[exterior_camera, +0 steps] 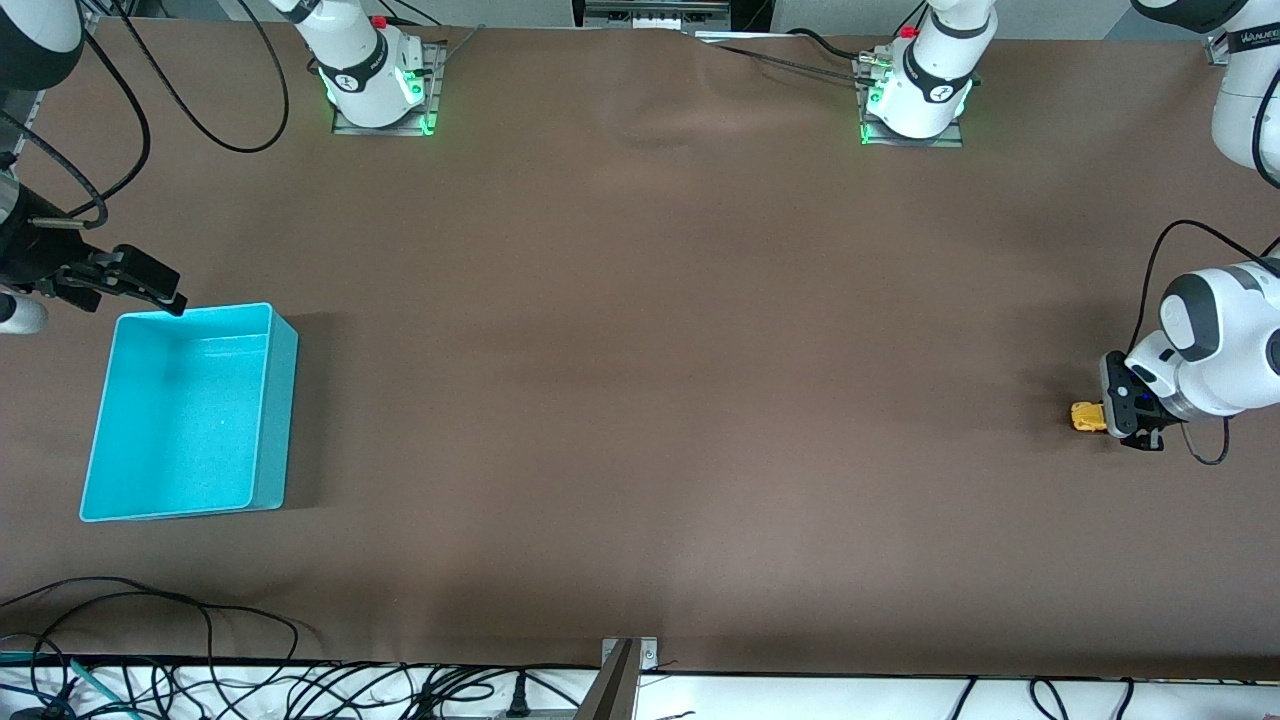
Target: Wind up and store yellow beetle car
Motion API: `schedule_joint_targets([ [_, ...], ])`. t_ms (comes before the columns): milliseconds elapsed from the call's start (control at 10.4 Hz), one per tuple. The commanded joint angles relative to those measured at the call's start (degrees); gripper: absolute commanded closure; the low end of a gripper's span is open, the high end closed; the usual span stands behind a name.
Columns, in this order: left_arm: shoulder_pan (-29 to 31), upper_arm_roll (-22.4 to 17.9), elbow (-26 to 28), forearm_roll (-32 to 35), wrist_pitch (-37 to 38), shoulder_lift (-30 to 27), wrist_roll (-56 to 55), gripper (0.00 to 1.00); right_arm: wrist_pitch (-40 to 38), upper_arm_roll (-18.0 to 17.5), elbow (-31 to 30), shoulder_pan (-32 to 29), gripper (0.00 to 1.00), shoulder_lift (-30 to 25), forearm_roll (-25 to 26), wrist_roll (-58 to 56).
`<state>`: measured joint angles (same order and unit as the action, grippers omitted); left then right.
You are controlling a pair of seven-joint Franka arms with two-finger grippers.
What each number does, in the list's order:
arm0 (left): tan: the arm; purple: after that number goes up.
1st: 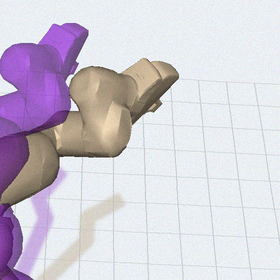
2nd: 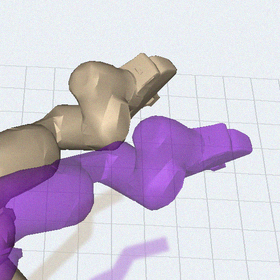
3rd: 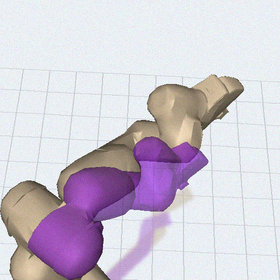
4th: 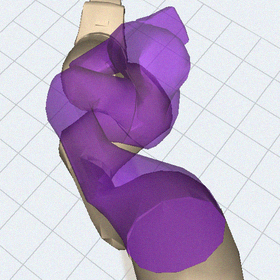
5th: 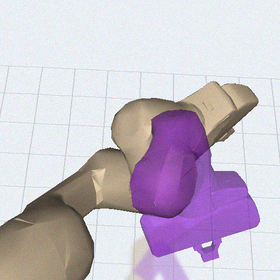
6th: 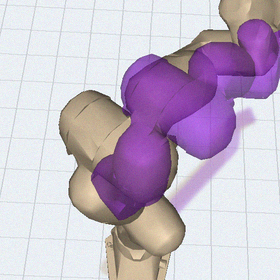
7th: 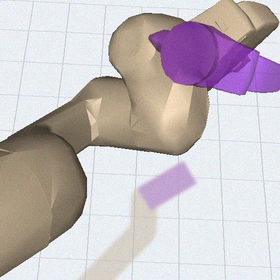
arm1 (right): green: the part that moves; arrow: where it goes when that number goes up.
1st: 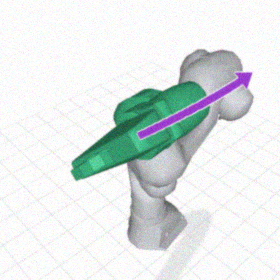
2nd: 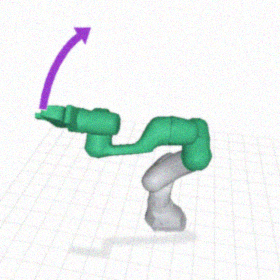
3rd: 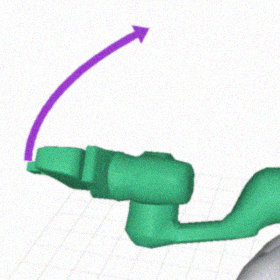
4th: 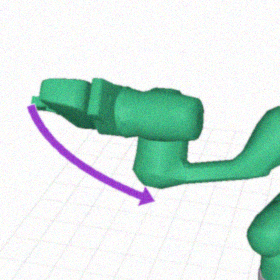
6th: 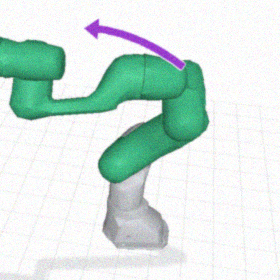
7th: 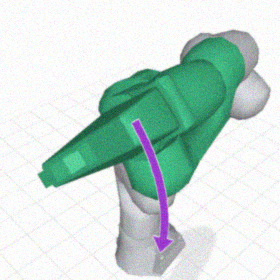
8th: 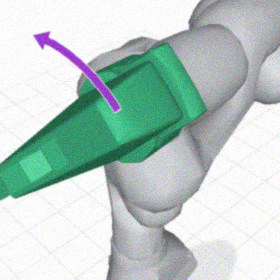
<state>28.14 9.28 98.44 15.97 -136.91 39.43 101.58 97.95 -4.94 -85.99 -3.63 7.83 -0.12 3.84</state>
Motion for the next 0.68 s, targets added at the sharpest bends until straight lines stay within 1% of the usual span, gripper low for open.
schedule_joint_targets([
  [0, -0.62, 3.88, -0.79, 1.08, 3.49, -2.16, -2.07, 0.99, -0.13, 0.02, 1.70, -0.15, 0.00, 0.61, -1.03, -0.41],
  [97, -2.02, 4.86, -0.62, 1.08, 4.02, -2.17, -4.78, 0.99, -0.13, 0.02, 1.70, -0.15, 0.00, 0.70, -0.94, -0.41],
  [290, -7.46, 5.39, -0.18, 1.00, 6.82, -2.17, -12.59, 0.98, -0.13, 0.02, 1.70, -0.15, 0.00, 1.05, -0.94, -0.41],
  [483, -10.81, 6.18, 0.52, 1.17, 7.80, -1.82, -18.84, 0.97, -0.13, 0.11, 1.70, -0.15, 0.00, 1.40, -1.03, -0.33],
  [579, -11.52, 6.19, 1.83, 1.08, 7.80, -1.47, -20.61, 0.96, -0.13, 0.11, 1.70, -0.15, 0.00, 1.40, -1.03, -0.06],
])
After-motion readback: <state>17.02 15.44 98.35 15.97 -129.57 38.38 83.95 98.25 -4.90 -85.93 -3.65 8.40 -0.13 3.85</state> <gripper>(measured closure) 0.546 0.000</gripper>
